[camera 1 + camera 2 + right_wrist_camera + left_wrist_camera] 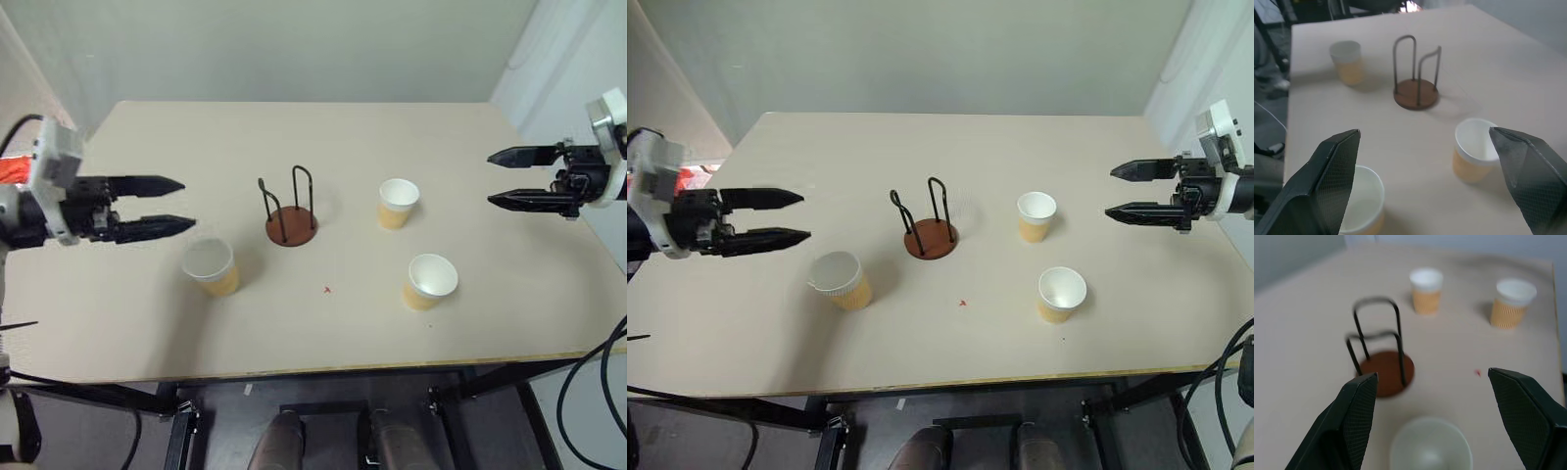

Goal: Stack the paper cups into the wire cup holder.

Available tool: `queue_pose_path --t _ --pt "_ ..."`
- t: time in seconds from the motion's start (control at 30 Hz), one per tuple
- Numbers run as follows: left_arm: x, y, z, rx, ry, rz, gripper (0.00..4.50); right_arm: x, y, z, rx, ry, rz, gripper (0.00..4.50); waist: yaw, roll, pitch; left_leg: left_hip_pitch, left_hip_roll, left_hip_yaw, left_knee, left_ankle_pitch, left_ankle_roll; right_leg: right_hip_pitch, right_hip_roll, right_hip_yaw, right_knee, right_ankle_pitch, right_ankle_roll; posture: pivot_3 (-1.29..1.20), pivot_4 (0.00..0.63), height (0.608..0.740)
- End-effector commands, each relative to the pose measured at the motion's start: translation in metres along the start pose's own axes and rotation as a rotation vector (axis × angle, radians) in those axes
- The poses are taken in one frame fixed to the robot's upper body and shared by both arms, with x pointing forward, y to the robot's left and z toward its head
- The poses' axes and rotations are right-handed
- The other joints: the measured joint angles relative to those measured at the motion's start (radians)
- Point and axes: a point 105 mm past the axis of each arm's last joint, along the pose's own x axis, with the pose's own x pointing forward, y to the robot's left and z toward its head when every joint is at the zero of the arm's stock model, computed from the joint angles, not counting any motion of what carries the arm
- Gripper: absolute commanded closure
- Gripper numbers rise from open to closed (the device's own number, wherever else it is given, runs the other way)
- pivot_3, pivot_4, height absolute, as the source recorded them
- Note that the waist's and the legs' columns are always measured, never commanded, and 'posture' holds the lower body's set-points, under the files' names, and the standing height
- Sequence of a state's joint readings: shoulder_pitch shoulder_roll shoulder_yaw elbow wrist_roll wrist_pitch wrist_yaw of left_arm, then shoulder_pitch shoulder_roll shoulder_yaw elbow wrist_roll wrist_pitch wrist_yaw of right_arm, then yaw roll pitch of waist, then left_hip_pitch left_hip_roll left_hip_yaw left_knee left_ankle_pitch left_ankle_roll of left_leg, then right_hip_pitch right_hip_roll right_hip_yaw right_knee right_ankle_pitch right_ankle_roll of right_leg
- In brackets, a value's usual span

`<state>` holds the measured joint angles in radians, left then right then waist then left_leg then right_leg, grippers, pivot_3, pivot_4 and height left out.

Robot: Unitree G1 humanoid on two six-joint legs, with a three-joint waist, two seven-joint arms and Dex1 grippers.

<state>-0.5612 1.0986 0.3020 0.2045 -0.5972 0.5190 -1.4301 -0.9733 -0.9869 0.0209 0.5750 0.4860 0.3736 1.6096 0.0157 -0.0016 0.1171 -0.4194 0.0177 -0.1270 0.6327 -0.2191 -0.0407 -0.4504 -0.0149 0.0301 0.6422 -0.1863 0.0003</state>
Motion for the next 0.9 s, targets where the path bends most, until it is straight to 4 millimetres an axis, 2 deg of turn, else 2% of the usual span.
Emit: queue_pose_path --t 0.03,0.17,0.27,0.37,0.5,0.67,0.8,0.9 --pt "-0.006 -0.001 0.008 0.035 -0.037 0.015 0.56 -0.003 0.005 0.014 -0.032 -0.040 0.019 0.00 0.000 0.000 0.000 0.000 0.000 0.000 0.000 0.000 0.000 0.000 0.000 0.000 0.000 0.000 0.000 0.00 0.150 0.740" --pt "-0.004 -0.001 0.006 0.028 -0.045 0.016 0.56 -0.002 0.007 0.013 -0.029 -0.043 0.028 0.00 0.000 0.000 0.000 0.000 0.000 0.000 0.000 0.000 0.000 0.000 0.000 0.000 0.000 0.000 0.000 0.00 0.150 0.740" --pt "0.007 0.016 0.003 0.071 -0.041 0.111 0.56 0.000 0.011 0.018 -0.043 -0.055 0.044 0.00 0.004 0.000 0.000 0.000 0.000 0.000 0.000 0.000 0.000 0.001 0.000 0.000 0.000 0.000 0.000 0.00 0.150 0.740" --pt "0.030 0.041 -0.008 0.133 -0.011 0.253 0.56 0.008 0.019 0.026 -0.084 -0.067 0.084 0.00 0.011 0.000 0.000 0.001 0.000 -0.001 0.003 0.001 0.001 0.002 0.000 0.000 0.000 0.000 0.000 0.00 0.150 0.740" --pt "0.066 0.062 -0.022 0.115 0.006 0.321 0.56 0.016 0.030 0.031 -0.118 -0.063 0.108 0.00 0.012 0.000 0.000 0.000 -0.001 -0.001 0.008 0.001 0.001 0.004 0.000 -0.001 0.000 0.001 0.001 0.00 0.150 0.740" --pt "0.102 0.069 -0.040 0.098 0.062 0.292 0.56 0.018 0.038 0.036 -0.136 -0.068 0.106 0.00 0.012 0.000 0.000 -0.001 -0.002 0.000 0.013 -0.001 0.003 0.005 -0.001 0.000 -0.001 0.003 0.005 0.00 0.150 0.740" --pt "0.119 0.077 -0.049 0.077 0.074 0.309 0.56 0.017 0.042 0.039 -0.145 -0.073 0.095 0.00 0.012 0.000 0.000 -0.002 -0.003 0.000 0.013 -0.001 0.004 0.006 -0.001 0.000 -0.003 0.009 0.014 0.00 0.150 0.740" --pt "0.136 0.079 -0.047 0.038 0.039 0.304 0.56 0.016 0.044 0.038 -0.144 -0.070 0.078 0.00 0.013 0.000 0.000 -0.002 -0.003 0.000 0.013 -0.001 0.004 0.007 -0.001 0.000 -0.006 0.010 0.016 0.00 0.150 0.740"
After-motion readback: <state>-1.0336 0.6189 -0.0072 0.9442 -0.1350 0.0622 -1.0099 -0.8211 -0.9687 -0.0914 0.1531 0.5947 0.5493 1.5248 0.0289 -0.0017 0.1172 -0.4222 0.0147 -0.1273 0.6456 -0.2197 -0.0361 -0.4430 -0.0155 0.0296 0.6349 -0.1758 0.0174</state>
